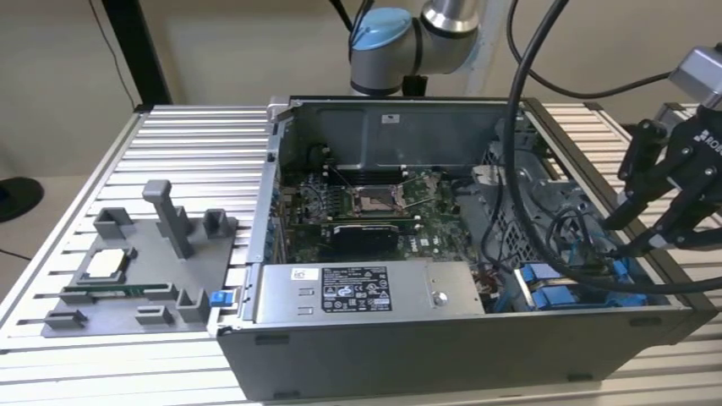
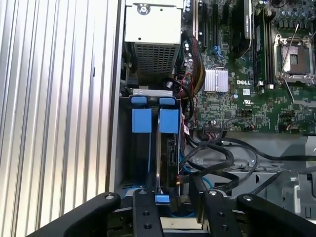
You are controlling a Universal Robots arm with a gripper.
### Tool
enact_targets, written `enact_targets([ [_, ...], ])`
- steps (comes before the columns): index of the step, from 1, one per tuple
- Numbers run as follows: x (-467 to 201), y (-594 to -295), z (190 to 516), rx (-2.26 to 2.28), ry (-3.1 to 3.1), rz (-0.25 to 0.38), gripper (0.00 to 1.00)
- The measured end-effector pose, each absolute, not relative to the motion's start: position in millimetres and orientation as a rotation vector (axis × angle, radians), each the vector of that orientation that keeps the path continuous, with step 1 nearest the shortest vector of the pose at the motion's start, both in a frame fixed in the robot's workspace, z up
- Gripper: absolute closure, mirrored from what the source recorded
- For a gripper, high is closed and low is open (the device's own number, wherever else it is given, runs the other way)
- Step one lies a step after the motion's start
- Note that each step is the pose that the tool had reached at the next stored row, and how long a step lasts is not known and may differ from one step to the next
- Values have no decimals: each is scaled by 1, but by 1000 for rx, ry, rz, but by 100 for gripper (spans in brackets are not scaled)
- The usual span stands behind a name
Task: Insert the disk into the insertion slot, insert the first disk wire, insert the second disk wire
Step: 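Insert the second disk wire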
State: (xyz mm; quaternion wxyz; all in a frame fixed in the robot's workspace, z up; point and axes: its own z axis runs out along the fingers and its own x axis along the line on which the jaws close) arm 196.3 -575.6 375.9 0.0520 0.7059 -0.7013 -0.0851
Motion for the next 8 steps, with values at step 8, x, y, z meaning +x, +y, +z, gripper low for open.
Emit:
enact_targets([
  [8, 204, -580, 375, 2159, -2126, -268, 0],
])
